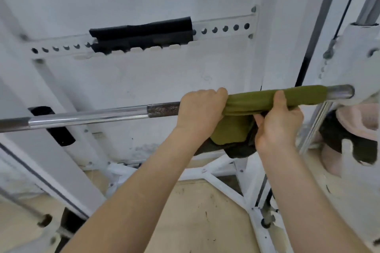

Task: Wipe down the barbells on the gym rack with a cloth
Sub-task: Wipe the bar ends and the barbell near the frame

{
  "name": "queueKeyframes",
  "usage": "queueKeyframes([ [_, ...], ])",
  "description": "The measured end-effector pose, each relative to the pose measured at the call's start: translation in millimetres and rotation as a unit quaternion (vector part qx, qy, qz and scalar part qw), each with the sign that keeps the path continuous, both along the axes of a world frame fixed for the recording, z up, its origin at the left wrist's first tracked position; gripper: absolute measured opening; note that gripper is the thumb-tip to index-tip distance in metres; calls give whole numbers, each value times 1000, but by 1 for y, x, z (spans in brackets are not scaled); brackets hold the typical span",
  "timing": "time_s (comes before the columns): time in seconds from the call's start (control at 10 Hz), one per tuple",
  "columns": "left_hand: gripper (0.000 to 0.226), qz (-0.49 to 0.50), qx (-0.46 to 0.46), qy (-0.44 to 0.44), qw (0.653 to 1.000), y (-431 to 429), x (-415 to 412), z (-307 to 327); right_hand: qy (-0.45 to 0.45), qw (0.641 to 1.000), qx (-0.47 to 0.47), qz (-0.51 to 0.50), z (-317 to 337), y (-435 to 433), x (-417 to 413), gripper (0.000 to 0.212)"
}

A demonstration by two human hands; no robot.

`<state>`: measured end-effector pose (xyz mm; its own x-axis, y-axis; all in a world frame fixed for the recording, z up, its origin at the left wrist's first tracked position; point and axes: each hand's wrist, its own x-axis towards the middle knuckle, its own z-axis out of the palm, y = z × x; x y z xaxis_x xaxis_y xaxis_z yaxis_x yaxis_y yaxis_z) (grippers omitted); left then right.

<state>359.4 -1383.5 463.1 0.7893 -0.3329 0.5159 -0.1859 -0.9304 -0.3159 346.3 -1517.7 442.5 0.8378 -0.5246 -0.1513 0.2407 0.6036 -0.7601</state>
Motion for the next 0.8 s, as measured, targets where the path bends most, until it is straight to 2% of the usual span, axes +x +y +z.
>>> queueKeyframes([
  [0.2,55,52,-16,-15,998,102,-20,-2,11,991,-54,119,-9,86,-13,41],
  [0.3,33,59,-25,12,998,113,-20,-2,24,986,-40,160,-4,99,-19,40],
  [0.4,18,20,-48,24,998,79,-11,0,54,988,-31,140,7,80,-20,30],
  [0.5,18,-39,-72,54,995,41,-6,3,78,995,-1,67,17,45,-10,22],
  [0.6,22,-78,-67,60,993,18,-1,3,83,995,46,-37,27,13,18,24],
  [0.7,21,-84,-60,80,991,-6,6,3,104,992,13,-73,32,-9,38,15],
  [0.8,19,-99,-31,85,991,-38,9,4,153,982,-25,-109,32,-33,42,15],
])
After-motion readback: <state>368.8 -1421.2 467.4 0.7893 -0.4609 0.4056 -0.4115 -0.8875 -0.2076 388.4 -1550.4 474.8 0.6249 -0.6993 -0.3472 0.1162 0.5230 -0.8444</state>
